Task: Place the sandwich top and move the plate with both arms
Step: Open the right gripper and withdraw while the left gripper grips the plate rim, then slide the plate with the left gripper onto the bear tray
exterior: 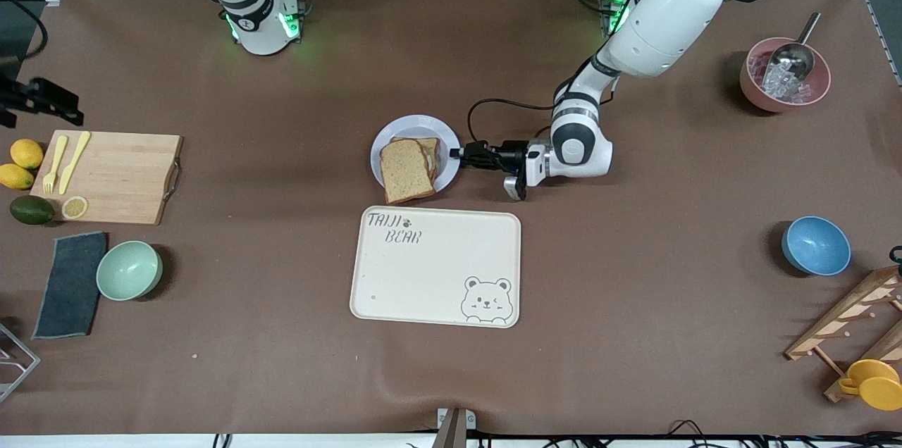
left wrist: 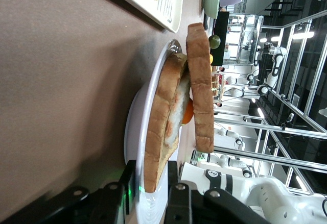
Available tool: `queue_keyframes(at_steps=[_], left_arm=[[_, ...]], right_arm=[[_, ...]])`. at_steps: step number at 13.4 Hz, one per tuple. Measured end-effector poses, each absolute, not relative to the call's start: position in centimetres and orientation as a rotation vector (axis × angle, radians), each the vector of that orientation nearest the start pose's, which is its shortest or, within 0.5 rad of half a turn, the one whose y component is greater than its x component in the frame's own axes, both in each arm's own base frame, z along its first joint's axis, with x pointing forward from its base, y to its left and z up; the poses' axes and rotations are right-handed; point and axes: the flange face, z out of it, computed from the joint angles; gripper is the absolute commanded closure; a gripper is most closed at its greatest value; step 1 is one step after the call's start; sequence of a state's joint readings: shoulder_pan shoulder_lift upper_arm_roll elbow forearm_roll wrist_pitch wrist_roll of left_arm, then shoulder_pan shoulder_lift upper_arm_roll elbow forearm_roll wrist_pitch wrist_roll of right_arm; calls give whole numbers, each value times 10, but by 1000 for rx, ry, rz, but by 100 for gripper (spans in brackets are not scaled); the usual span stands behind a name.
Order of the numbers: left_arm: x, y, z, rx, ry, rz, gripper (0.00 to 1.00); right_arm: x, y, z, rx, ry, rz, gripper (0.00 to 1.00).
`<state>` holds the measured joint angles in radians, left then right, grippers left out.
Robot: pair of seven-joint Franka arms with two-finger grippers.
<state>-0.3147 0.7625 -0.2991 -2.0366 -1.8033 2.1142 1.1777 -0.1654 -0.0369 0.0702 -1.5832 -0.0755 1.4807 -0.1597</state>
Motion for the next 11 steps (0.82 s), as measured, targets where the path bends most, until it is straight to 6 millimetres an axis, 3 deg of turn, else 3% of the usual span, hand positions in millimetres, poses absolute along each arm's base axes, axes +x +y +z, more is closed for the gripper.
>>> queue_keyframes(at_steps=[6, 11], left_arm=[[418, -362, 77, 1808, -70, -151, 83], [419, -361, 76, 1810, -68, -150, 92]], right_arm=[[523, -79, 648, -3116, -7, 45, 0], [526, -57, 648, -3085, 171, 50, 0]])
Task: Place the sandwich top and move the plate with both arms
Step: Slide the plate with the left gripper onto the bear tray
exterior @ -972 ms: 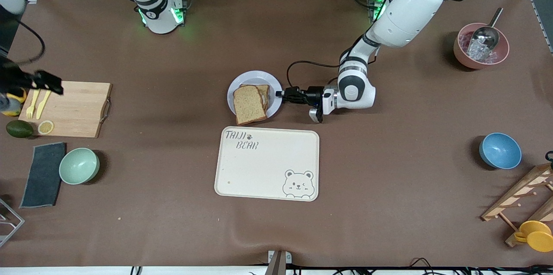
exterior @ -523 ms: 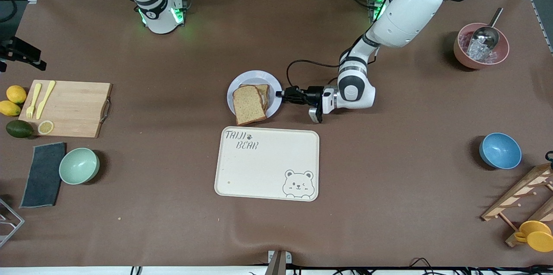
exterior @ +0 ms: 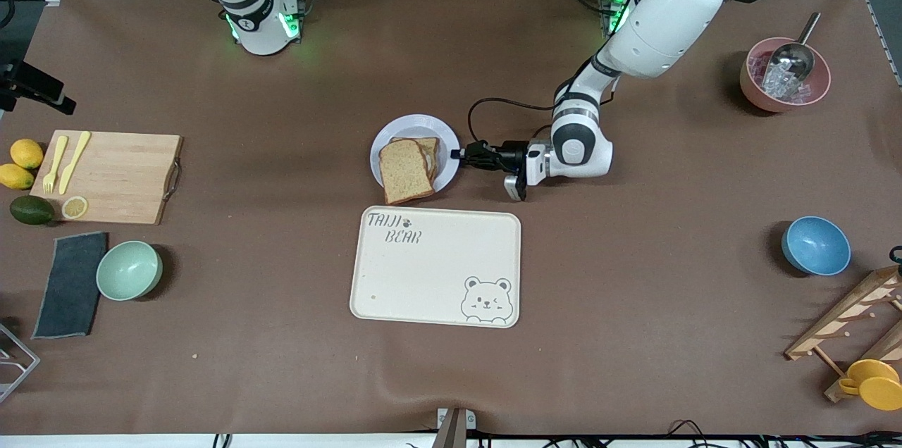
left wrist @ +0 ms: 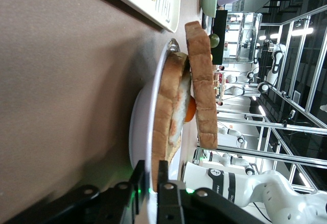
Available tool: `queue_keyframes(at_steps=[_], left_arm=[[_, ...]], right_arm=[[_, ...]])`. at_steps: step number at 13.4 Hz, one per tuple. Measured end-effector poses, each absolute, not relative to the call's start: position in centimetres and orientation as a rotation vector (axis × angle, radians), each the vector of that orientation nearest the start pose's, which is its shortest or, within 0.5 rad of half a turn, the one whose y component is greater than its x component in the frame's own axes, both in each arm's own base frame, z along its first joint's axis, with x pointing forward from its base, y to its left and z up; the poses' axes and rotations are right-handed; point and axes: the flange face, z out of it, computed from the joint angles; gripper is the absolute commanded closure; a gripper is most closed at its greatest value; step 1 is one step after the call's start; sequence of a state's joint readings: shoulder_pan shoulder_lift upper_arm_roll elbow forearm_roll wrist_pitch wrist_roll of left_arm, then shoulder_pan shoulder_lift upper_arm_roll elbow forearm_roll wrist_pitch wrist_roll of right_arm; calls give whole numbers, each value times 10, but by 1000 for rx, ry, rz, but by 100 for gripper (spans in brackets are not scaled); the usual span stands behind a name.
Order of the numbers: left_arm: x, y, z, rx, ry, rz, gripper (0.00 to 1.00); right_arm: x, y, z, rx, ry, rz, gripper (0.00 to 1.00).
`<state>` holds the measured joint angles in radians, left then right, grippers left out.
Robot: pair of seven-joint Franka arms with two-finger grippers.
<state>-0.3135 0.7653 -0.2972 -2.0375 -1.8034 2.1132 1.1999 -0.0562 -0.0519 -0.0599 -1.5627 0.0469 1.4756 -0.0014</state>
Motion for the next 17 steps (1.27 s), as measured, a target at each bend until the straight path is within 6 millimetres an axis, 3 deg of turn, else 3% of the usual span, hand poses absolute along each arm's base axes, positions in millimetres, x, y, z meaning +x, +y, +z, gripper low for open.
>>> queue_keyframes(at_steps=[2, 12, 17], left_arm=[[419, -360, 76, 1811, -67, -150, 97], [416, -360, 75, 1796, -117, -80, 100], [417, -361, 74, 1776, -133, -23, 100]], right_arm=[[528, -47, 650, -3090, 163, 26, 0], [528, -51, 648, -3100, 158, 35, 0], [524, -64, 644, -3114, 81, 79, 0]])
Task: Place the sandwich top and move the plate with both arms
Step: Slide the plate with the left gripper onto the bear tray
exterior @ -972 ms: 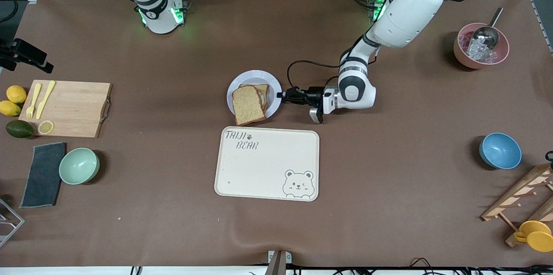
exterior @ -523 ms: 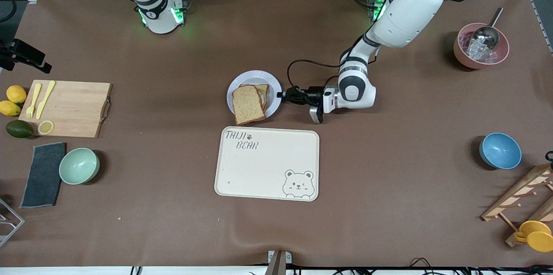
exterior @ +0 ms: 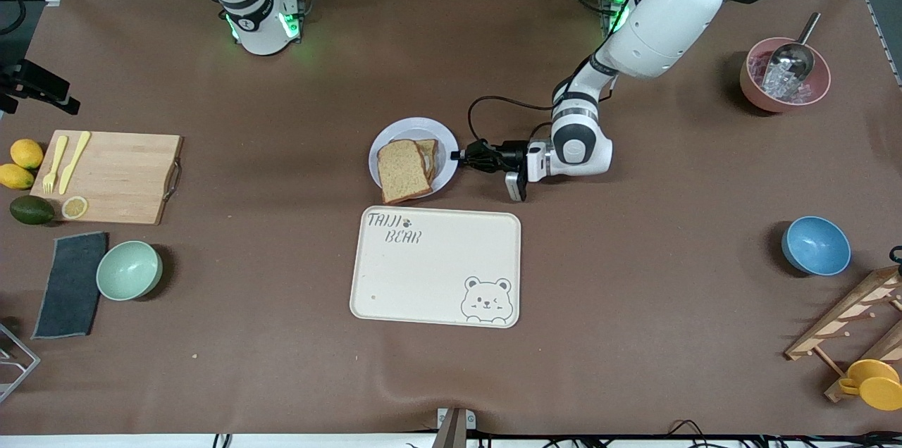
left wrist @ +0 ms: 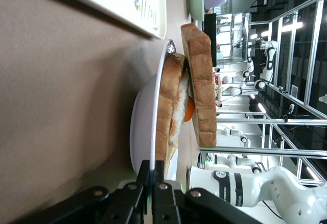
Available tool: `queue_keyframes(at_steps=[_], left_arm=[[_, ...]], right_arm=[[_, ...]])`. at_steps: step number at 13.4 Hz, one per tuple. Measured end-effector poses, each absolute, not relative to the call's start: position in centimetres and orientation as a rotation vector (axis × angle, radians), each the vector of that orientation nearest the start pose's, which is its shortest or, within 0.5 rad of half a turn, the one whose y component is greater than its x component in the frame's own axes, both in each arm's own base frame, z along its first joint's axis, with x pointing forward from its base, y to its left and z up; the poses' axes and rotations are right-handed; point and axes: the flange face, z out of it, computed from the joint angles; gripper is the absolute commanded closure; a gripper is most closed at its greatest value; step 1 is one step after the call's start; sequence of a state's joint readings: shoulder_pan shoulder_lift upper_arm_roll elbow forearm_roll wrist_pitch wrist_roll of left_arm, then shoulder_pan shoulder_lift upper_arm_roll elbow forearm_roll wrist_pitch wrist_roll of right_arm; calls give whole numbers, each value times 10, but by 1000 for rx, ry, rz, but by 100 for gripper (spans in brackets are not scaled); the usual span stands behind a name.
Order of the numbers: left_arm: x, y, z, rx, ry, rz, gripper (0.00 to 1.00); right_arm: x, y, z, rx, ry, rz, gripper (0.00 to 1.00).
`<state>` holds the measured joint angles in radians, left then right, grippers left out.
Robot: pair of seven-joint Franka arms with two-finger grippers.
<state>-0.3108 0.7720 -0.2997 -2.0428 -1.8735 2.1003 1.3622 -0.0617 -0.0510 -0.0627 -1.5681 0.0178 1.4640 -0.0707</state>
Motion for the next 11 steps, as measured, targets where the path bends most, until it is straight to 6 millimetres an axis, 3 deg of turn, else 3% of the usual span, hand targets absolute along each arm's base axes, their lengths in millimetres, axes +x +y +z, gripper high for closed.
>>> queue_keyframes(at_steps=[6, 11], left_arm=[[424, -360, 70, 1718, -122, 12, 100], [440, -356, 73, 1688, -92, 47, 100]], right_arm=[[519, -95, 647, -3113, 172, 71, 0], [519, -94, 660, -3126, 169, 23, 0]])
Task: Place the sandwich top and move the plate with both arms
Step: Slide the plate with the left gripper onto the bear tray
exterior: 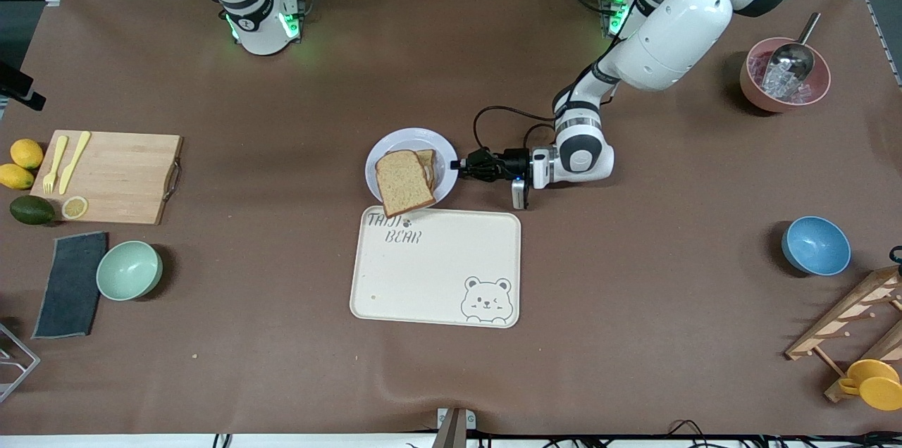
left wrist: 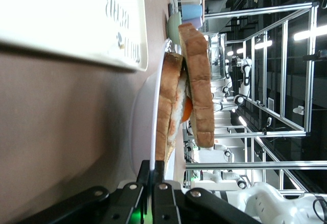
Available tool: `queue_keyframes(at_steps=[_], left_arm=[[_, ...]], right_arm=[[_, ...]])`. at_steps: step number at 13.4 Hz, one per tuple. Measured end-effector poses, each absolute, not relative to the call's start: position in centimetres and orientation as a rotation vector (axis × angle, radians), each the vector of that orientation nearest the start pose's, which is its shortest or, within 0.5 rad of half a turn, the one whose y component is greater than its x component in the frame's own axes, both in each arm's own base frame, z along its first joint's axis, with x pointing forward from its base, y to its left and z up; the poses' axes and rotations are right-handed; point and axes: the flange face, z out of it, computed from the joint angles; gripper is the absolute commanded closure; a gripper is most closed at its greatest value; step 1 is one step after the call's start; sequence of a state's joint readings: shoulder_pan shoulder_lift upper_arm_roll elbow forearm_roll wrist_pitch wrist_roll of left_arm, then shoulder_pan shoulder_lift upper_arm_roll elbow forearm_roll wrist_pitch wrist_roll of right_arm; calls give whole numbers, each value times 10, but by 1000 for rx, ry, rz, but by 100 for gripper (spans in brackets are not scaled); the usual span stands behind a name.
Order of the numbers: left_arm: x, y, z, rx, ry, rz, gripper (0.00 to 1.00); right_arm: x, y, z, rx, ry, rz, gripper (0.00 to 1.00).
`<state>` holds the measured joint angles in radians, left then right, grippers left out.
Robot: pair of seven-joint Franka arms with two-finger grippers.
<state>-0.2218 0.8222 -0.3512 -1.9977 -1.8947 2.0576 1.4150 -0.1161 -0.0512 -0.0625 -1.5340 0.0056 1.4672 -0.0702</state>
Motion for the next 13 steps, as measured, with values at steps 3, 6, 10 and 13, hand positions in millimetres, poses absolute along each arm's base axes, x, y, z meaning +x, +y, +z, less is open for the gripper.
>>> queue_keyframes(at_steps=[3, 6, 10, 13], left_arm=[[453, -356, 83, 1671, -66, 53, 100], [465, -353, 98, 1663, -50, 63, 100], [483, -337, 112, 1659, -5, 78, 100], [498, -322, 123, 1655, 35, 90, 100]], right_arm=[[520, -89, 661, -3127, 155, 23, 0], [521, -83, 659, -3127, 137, 38, 0], [522, -79, 656, -3128, 124, 47, 0], [522, -81, 656, -3128, 129, 48, 0]])
